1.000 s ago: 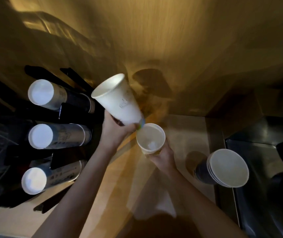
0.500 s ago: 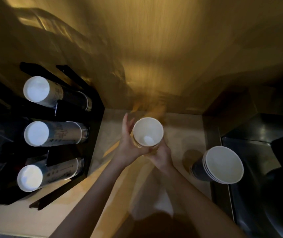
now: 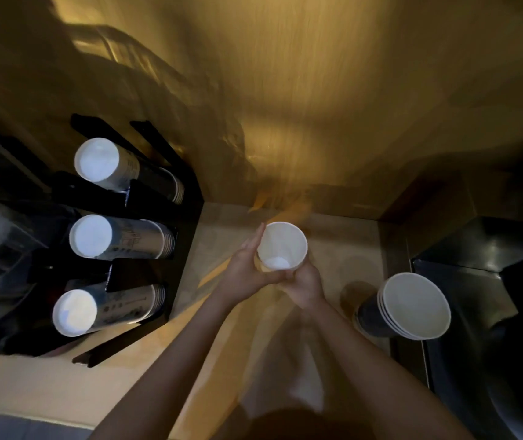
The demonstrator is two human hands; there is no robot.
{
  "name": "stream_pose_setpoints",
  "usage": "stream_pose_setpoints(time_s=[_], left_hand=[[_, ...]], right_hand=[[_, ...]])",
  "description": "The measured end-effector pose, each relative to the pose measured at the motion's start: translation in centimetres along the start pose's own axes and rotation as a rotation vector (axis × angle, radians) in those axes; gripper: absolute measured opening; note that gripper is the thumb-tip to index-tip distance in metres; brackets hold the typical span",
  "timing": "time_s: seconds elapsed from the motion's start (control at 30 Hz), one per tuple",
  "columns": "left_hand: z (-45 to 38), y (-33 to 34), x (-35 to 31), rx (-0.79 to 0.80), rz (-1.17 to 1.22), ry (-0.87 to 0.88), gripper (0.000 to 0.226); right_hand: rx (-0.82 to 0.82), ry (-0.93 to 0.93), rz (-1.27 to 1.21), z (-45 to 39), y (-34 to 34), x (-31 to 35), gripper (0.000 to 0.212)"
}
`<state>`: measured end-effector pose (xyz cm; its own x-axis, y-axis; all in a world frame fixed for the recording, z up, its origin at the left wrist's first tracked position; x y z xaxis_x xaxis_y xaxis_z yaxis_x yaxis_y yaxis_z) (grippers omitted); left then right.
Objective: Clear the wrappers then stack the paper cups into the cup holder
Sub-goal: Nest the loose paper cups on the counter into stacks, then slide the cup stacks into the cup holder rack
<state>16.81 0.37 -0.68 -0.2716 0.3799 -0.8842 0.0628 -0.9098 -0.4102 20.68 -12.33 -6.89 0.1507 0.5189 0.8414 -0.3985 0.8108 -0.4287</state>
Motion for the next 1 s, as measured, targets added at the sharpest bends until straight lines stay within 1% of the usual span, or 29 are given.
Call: stream_pose_setpoints(time_s=[0.03,0.07,0.13,0.17,0.2,0.23,0.3,0.37,0.47,0.5,0.53,0.57,0.6,0.63,0.67,0.7,0.73,0.77,0.8,0.83,0.87,0.93,1.0], left_hand=[[0.2,-0.4,-0.3,0.015,0.105,-0.07,0.095],[0.5,-0.9,-0.7,-0.01,0.217,-0.131,0.082],[1.2,-2.2,-2.1,-0.099,0.37,-0.221,0.046],[1.5,-2.6,-2.3,-0.112,0.429,-0.282,0.038],[4.6,-5.1,-2.3,-0.14,0.507,-0.327,0.041],[7.3,-7.4,-2.3,-0.101,0.593,-0.34,0.049],[8.0,-7.7,-2.4,0.116,0.697,-0.429,0.063],[9.1,-7.9,-2.9,0.259,0.734,-0.481,0.07],[10.5,-8.9,-3.4,0.332,0.746,-0.463,0.07],[11.3,-9.8,-3.4,0.328,0.755,-0.431,0.068],[12.1,-10.8,-3.6,0.319,0.752,-0.395,0.064],[12.9,-11.7,-3.6,0.299,0.734,-0.354,0.056],[13.6,-12.6,-3.7,0.261,0.704,-0.302,0.046],[14.4,-13.4,-4.0,0.206,0.667,-0.241,0.036],[15.2,-14.3,-4.3,0.136,0.609,-0.173,0.032],[15.9,-15.2,-4.4,0.051,0.533,-0.105,0.039],[16.4,-16.2,-4.3,-0.038,0.449,-0.035,0.052],[16.9,-17.2,-4.0,-0.126,0.353,0.021,0.067],[17.4,-18.1,-3.7,-0.193,0.257,0.064,0.078],[17.9,-18.7,-3.3,-0.24,0.188,0.103,0.083],[18.3,-19.2,-2.8,-0.269,0.151,0.127,0.086],[19.0,-20.0,-2.0,-0.306,0.135,0.149,0.088],[19.7,-20.6,-1.2,-0.322,0.109,0.164,0.088]], right_hand=[[0.014,0.011,-0.014,0.0,-0.2,0.2,0.063],[-0.001,0.005,-0.013,0.2,-0.6,0.8,0.064],[-0.085,-0.082,0.051,0.0,-1.5,2.1,0.066],[-0.12,-0.135,0.068,0.0,-2.0,2.7,0.065],[-0.136,-0.261,0.08,2.5,-1.0,5.9,0.064],[-0.135,-0.383,0.112,4.8,-0.2,8.9,0.064],[-0.161,-0.533,0.237,4.8,-0.8,11.4,0.069],[-0.203,-0.758,0.393,5.4,-1.3,13.7,0.07],[-0.345,-1.055,0.532,7.1,-1.4,16.1,0.062],[-0.377,-1.101,0.533,8.2,-0.9,17.0,0.06],[-0.392,-1.106,0.509,9.0,-0.4,17.7,0.059],[-0.383,-1.07,0.469,9.6,0.1,18.3,0.06],[-0.351,-1.002,0.414,10.2,0.6,19.0,0.061],[-0.3,-0.902,0.351,10.8,0.9,19.5,0.056],[-0.23,-0.79,0.286,11.3,1.1,19.9,0.048],[-0.136,-0.679,0.232,11.8,1.6,20.0,0.039],[-0.019,-0.586,0.17,12.4,2.3,20.2,0.032],[0.105,-0.521,0.082,13.1,3.2,20.3,0.028],[0.206,-0.475,-0.017,13.7,4.1,20.4,0.026],[0.279,-0.445,-0.103,14.2,5.0,20.6,0.026],[0.336,-0.433,-0.146,14.7,6.0,20.7,0.029],[0.389,-0.451,-0.122,15.8,7.9,21.1,0.048],[0.346,-0.48,-0.072,16.6,9.4,21.4,0.069]])
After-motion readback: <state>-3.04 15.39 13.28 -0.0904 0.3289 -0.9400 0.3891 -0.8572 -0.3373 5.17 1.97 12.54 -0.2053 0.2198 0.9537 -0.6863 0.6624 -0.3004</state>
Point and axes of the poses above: each hand's wrist, its own z-axis away from the middle knuckle, its own y-axis out of the palm, x = y × z, the point moved 4 cm from there along -z, towards the middle knuckle, and after that the axes turned 1 degree about x, right-handed, at the moved point
